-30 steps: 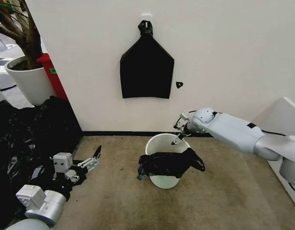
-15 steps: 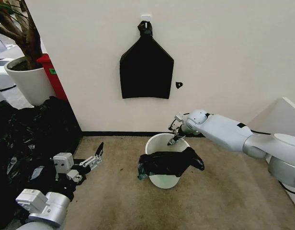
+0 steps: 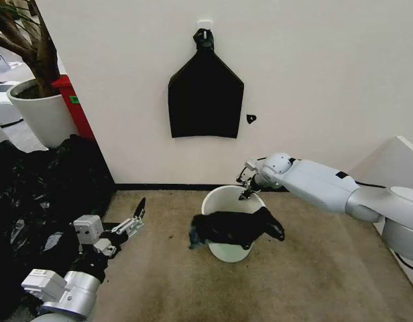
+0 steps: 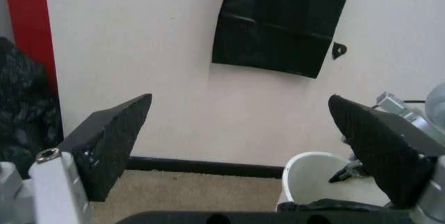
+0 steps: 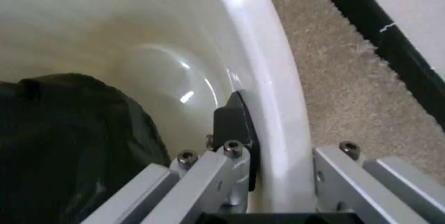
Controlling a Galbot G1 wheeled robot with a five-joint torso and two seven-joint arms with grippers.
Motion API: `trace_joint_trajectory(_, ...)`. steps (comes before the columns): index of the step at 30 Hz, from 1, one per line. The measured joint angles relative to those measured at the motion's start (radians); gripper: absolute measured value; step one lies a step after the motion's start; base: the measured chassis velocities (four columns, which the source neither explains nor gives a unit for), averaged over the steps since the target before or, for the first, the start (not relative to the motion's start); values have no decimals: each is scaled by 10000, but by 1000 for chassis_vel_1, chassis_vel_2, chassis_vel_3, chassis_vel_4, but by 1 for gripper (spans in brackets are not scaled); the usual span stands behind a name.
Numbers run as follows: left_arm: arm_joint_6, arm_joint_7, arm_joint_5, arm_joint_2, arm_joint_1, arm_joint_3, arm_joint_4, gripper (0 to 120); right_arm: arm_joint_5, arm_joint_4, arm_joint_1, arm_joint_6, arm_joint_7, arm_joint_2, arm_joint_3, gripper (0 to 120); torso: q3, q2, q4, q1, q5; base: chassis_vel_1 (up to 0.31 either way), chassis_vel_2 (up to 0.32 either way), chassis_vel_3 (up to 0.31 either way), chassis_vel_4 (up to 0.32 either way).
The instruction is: Place the garbage bag over the trash bin.
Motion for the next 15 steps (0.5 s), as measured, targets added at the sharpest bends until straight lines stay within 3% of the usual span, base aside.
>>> trace_joint_trajectory(5, -13, -3, 0, 42, 44, -22, -17, 100, 356, 666, -51, 0, 312, -581, 137, 0, 1, 0, 0, 0, 1, 0, 0, 0, 0)
trace_joint_trajectory(11, -53, 22, 107, -182, 63, 70, -17, 100, 1956, 2232, -197, -9, 1622, -1950, 375, 0, -1, 0, -3, 0, 0, 0, 0, 0, 0)
trace_joint_trajectory(15, -91, 73, 246, -396, 120, 169, -57, 100, 3066, 3414, -1020, -20, 3011, -3176, 1303, 0, -1, 0, -6, 0, 4, 0, 0, 0, 0)
